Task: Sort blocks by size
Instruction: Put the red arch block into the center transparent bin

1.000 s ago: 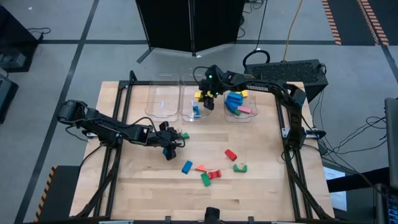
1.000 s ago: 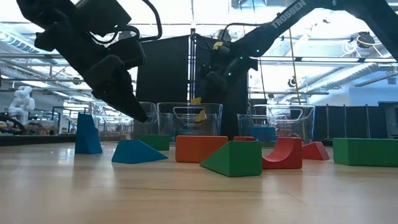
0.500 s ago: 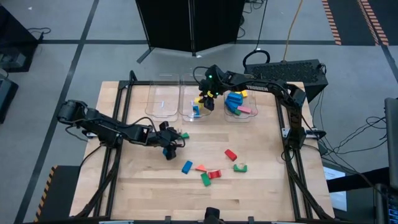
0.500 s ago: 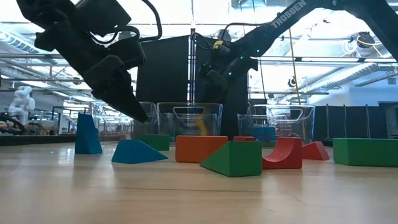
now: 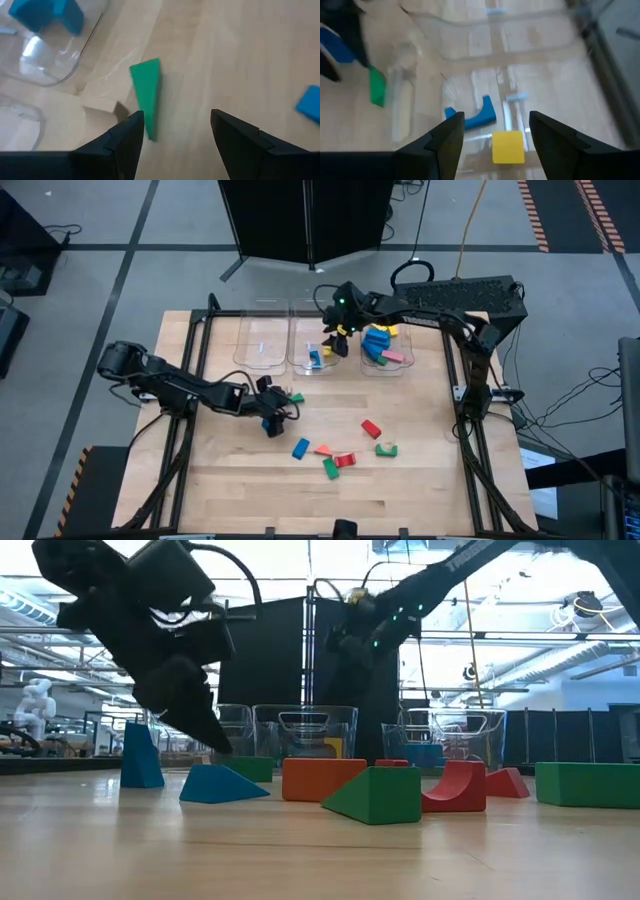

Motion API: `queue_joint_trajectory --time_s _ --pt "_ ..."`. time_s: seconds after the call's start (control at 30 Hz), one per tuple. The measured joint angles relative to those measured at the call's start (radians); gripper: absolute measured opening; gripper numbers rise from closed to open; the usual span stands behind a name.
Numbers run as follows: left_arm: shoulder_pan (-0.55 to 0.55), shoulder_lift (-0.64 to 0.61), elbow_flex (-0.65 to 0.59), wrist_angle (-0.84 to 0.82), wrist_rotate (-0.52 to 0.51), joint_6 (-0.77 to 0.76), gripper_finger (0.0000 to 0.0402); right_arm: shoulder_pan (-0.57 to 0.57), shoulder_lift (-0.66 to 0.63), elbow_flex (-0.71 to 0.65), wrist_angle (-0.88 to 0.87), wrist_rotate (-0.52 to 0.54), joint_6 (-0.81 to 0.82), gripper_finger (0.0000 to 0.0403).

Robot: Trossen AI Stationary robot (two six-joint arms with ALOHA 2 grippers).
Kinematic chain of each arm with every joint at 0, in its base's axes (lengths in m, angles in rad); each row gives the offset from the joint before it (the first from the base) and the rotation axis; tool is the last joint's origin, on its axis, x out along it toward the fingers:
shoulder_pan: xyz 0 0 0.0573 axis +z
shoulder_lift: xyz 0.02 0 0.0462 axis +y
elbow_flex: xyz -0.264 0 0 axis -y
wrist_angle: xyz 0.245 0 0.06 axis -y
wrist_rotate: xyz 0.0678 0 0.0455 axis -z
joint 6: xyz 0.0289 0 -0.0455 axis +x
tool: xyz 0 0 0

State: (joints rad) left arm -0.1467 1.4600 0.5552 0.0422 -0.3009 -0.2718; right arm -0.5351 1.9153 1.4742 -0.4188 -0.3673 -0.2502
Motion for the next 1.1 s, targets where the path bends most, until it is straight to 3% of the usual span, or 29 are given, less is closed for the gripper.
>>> queue_joint_trajectory --time_s 0.27,0.47,0.67,0.93,1.1 --pt "0.006 0.062 0.0 0.004 -0.143 -0.003 0.0231 0.059 -0.124 0.0 -0.07 -0.001 -0.023 0.021" --pt "0.015 0.091 0.0 0.004 -0.126 -0.011 0.0231 0.113 -0.194 0.0 -0.172 0.016 -0.031 0.021" --pt "0.013 0.094 0.0 0.031 -0.119 -0.01 0.0227 0.155 -0.237 0.0 -0.252 0.113 -0.036 0.021" --pt "0.01 0.093 0.0 0.072 -0.119 -0.011 0.018 0.192 -0.25 -0.006 -0.381 0.114 -0.02 0.021" --pt "-0.006 0.093 0.001 0.114 -0.119 -0.01 0.0176 0.225 -0.319 -0.144 -0.383 0.114 0.019 0.021"
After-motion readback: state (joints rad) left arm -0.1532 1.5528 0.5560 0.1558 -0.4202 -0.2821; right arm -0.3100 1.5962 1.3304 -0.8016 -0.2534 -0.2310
